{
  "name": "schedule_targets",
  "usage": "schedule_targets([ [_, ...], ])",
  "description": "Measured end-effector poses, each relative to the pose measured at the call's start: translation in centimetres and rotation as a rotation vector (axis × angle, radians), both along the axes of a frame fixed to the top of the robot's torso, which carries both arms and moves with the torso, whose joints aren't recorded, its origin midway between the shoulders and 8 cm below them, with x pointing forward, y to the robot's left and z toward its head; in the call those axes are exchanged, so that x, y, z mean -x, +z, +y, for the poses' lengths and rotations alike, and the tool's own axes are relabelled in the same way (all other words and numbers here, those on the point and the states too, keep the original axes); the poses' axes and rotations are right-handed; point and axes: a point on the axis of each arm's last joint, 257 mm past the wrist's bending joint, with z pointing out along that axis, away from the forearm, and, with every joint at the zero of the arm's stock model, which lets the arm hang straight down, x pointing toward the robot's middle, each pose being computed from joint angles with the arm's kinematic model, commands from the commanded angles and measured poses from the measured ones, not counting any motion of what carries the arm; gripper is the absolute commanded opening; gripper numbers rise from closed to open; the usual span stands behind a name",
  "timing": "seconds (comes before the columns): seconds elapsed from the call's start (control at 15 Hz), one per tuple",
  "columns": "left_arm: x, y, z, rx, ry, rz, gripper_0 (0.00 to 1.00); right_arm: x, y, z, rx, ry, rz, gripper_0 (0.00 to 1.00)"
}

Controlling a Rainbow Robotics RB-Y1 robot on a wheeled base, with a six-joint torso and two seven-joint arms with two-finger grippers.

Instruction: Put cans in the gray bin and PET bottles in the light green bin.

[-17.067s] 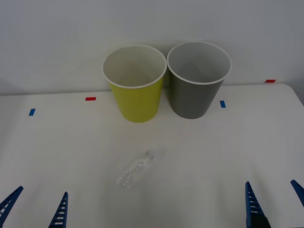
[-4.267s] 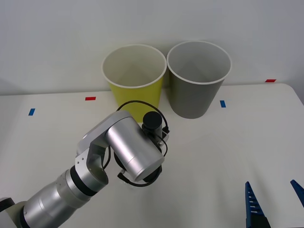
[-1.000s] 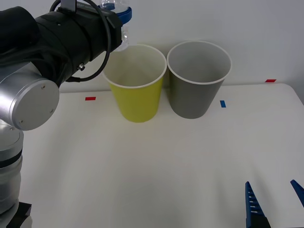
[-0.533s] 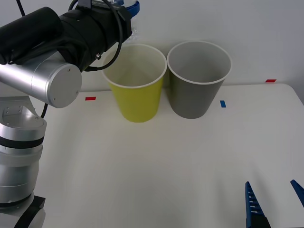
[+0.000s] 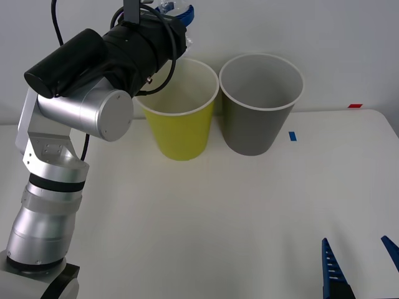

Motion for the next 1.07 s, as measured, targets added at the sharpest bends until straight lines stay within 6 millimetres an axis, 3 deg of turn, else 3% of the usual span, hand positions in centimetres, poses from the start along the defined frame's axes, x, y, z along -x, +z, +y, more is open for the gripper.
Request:
schedule_targets([
  [0.4, -0.44, -0.93, -0.32, -0.012, 0.009, -0.008, 0.0, 0.0, 0.0, 0.0, 0.0, 0.0, 0.0, 1.0],
  [0.47, -0.44, -0.97, -0.34, -0.014, 0.009, -0.008, 0.12, 0.0, 0.0, 0.0, 0.0, 0.0, 0.0, 1.0],
  [0.53, -0.45, -0.98, -0.35, -0.015, 0.009, -0.007, 0.71, 0.0, 0.0, 0.0, 0.0, 0.0, 0.0, 1.0],
  [0.6, -0.45, -0.97, -0.33, -0.014, 0.009, -0.007, 1.0, 0.0, 0.0, 0.0, 0.0, 0.0, 0.0, 1.0],
  [1.07, -0.55, -1.06, 0.11, -0.02, 0.011, -0.005, 1.0, 0.0, 0.0, 0.0, 0.0, 0.0, 0.0, 1.0],
])
